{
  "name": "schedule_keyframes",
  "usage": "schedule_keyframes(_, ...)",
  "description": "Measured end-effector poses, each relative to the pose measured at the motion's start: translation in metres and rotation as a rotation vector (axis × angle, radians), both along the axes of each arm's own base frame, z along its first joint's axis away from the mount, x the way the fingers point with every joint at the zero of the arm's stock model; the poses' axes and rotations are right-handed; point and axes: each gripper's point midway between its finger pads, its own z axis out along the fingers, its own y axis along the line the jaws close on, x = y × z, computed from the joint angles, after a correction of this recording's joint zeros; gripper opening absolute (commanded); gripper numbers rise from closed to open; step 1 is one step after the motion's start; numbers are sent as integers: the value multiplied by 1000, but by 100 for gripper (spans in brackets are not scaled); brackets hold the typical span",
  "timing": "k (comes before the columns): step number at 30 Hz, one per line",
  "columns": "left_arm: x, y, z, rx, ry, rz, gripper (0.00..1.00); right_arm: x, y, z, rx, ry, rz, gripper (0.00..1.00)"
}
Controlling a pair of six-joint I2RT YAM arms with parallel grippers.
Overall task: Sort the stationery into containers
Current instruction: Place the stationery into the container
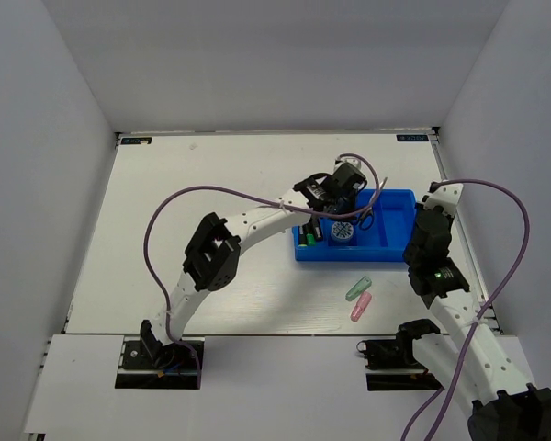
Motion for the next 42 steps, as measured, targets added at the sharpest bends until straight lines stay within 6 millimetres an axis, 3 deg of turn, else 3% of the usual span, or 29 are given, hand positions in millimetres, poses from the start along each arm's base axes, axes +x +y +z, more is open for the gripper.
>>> schedule_keyframes(5, -7, -5, 2, 0, -1, -12, 9, 0, -2, -1, 1, -6, -9, 31)
schedule_keyframes(9, -11, -6, 1, 4, 4, -16, 22, -1, -4, -2, 0, -4, -14, 32)
schedule_keyframes(15, -13, -7, 3, 3, 3, -16, 24, -2, -4, -2, -1, -5, -17, 32)
schedule_keyframes(25, -8, -17, 2, -27, 13, 5, 21, -2, -4, -1, -2, -8, -17, 32)
schedule_keyframes(33, -6, -17, -3, -21, 12, 15, 0, -2, -5, -3, -4, -7, -17, 32)
schedule_keyframes(42, -7, -14, -9, -5, 13, 16, 0, -3, -5, -6, -6, -1, -17, 32)
